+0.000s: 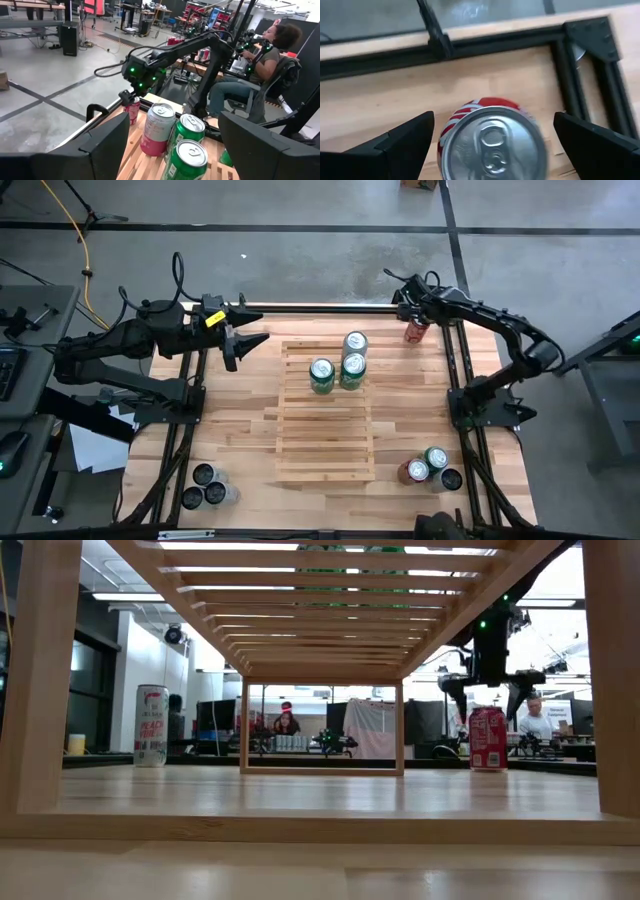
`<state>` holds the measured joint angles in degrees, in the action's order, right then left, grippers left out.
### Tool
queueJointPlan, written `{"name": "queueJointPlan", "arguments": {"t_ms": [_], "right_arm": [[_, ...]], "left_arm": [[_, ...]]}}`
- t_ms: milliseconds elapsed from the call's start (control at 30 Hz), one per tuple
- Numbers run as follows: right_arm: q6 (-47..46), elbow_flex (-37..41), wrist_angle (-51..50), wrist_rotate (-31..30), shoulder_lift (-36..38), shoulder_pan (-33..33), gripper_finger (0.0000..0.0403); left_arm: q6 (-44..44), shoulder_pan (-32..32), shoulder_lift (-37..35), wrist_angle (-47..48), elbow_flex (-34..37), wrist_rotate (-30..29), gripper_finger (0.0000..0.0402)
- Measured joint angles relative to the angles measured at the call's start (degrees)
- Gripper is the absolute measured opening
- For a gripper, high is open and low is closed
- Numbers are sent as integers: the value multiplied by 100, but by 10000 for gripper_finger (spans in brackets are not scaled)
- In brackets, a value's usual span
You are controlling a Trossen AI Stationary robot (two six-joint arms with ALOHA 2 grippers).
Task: Place canned beverage on shelf
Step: Put the top red soda can on the shelf
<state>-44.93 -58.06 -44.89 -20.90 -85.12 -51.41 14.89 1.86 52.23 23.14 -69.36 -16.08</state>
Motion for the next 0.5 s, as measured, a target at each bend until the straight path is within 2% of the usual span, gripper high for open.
{"name": "queueJointPlan", "arguments": {"t_ms": [233, 333, 500], "right_arm": [[41, -2, -13, 124, -272, 2, 381], [41, -4, -7, 122, -273, 2, 354], [342, -7, -48, 204, -253, 2, 288]], "left_arm": [[-4, -1, 0, 2, 0, 0, 294], [-4, 1, 0, 2, 0, 0, 294], [0, -1, 0, 4, 0, 2, 294]]}}
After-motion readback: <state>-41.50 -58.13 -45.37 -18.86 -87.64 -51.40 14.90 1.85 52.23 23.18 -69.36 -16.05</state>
